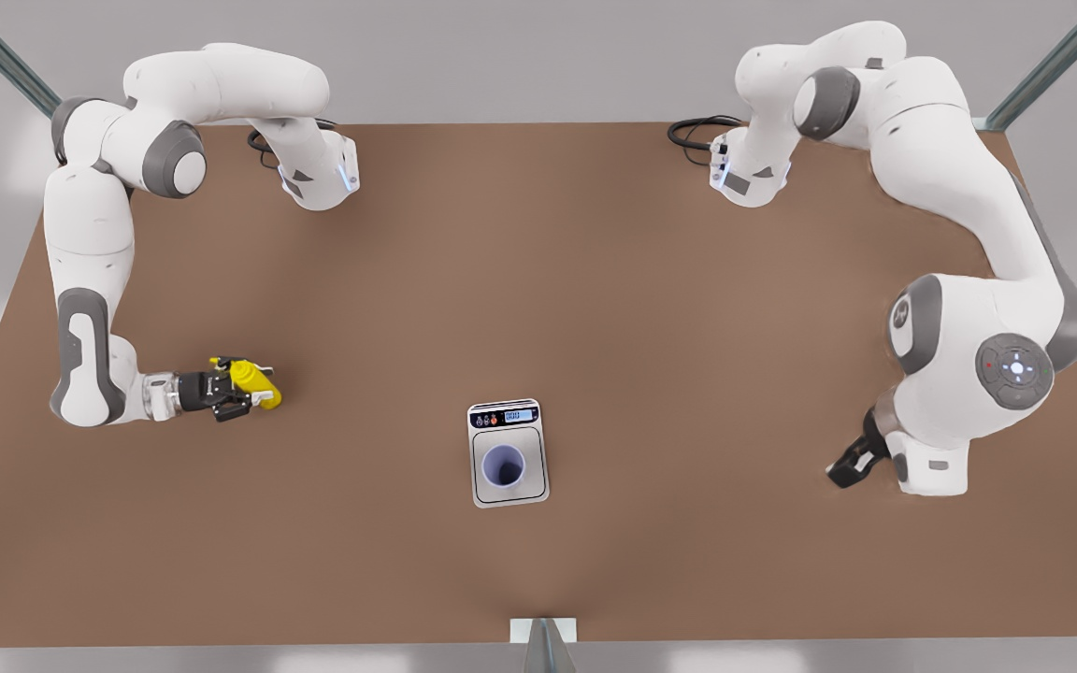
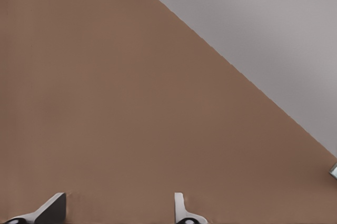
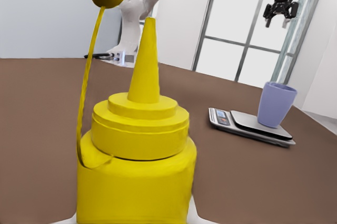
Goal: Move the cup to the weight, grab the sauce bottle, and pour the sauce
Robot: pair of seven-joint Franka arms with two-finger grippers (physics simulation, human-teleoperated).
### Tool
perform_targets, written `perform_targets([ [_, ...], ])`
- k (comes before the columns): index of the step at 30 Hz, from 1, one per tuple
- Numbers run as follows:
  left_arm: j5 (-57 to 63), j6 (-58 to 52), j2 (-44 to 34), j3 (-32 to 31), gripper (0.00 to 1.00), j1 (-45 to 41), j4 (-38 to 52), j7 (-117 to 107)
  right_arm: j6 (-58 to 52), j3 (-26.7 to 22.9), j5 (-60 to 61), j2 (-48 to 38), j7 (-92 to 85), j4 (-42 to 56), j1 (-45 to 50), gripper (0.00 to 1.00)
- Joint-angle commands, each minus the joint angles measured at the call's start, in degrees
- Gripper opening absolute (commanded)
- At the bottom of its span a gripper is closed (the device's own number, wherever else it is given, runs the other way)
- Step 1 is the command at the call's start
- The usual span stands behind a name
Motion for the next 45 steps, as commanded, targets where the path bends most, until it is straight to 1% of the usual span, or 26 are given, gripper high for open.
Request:
perform_targets([
  [1,2.42,3.74,-16.6,0.05,1.0,0.53,-24.18,42.2,-0.33,0.01,-0.02,-0.13,-2.31,0.07,0.13,0.66],
  [2,1.98,0.62,-17.94,-0.3,1.0,0.36,-25.02,41.94,-0.33,0.01,0.07,-0.13,-2.22,0.07,0.3,0.66],
  [4,-0.48,-0.62,-16.8,-0.22,1.0,-0.26,-23.52,41.76,-0.5,0.01,-0.02,-0.31,-1.26,0.15,0.39,0.65],
  [5,-2.4,-0.53,-15.31,-0.04,1.0,0.62,-22.37,41.85,-0.59,0.01,-0.02,-0.4,-1.16,0.24,0.39,0.61],
  [6,-2.85,-0.53,-15.04,-0.04,1.0,0.71,-22.37,41.76,-0.59,0.01,-0.02,-0.4,-1.16,0.33,0.39,0.55],
  [7,-2.68,-0.71,-15.04,-0.48,1.0,-0.34,-22.37,41.76,-0.59,0.01,-0.02,-0.49,-1.16,0.33,0.39,0.54],
  [14,-2.76,-2.03,-14.86,-0.48,1.0,-0.35,-22.37,42.2,-1.38,0.01,-0.02,-1.72,1.91,1.21,1.09,0.53],
  [17,-2.59,-1.94,-14.78,-0.48,1.0,-0.26,-22.37,42.29,-1.91,0.01,0.07,-2.86,5.78,3.67,3.29,0.53],
  [21,-2.41,-1.67,-14.34,-0.48,1.0,-0.26,-22.37,42.29,-0.77,-0.6,0.69,-5.14,10.34,7.1,10.31,0.54],
  [23,-2.41,-1.67,-14.34,-0.48,1.0,-0.26,-22.37,42.29,0.37,-0.86,-0.02,-5.58,14.04,11.31,14.71,0.54],
  [26,-2.41,-1.59,-14.25,-0.48,1.0,-0.26,-22.37,42.29,3.1,-4.2,-0.54,-7.25,19.13,12.02,22.45,0.54],
  [27,-2.41,-1.59,-14.25,-0.48,1.0,-0.26,-22.37,42.29,4.33,-5.61,-2.48,-9.01,22.38,12.02,24.99,0.54],
  [29,-2.41,-1.5,-14.25,-0.48,1.0,-0.35,-22.37,42.29,7.49,-6.4,-6.43,-11.65,28.36,12.11,28.69,0.54],
  [30,-2.32,-1.5,-14.16,-0.48,1.0,-0.35,-22.37,42.29,9.51,-7.72,-8.63,-12.61,32.84,12.63,32.02,0.54],
  [32,-2.5,-1.85,-13.9,-0.48,1.0,-0.35,-21.94,42.29,11.71,-12.55,-8.81,-12.79,38.82,13.78,39.32,0.54],
  [34,-2.76,-2.03,-13.9,-0.48,1.0,-0.52,-21.93,42.2,14.61,-13.08,-9.86,-12.7,45.94,15.45,42.4,0.54],
  [35,-2.76,-2.38,-13.9,-0.48,1.0,-0.7,-21.85,42.2,16.54,-13.08,-10.04,-12.53,46.73,15.45,43.63,0.54],
  [37,-3.73,-3.08,-13.9,-0.48,1.0,-0.52,-21.85,42.2,18.04,-13.08,-13.11,-12.18,51.22,18.08,45.39,0.54],
  [38,-3.82,-5.45,-13.9,-0.48,1.0,-0.44,-20.36,42.2,18.66,-12.99,-15.13,-12.09,53.41,18.79,45.74,0.54],
  [40,-5.22,-6.07,-13.9,-0.39,1.0,-0.08,-20.09,42.2,19.97,-12.99,-15.22,-11.03,55.26,19.05,46.18,0.54],
  [43,-5.31,-6.07,-13.9,-0.3,1.0,0.01,-19.91,42.29,22.78,-12.99,-17.24,-10.07,65.8,21.16,49.43,0.54],
  [45,-5.22,-6.07,-13.81,-0.3,1.0,-0.08,-19.91,42.29,24.01,-13.08,-18.56,-8.92,69.85,23.44,51.37,0.54],
])
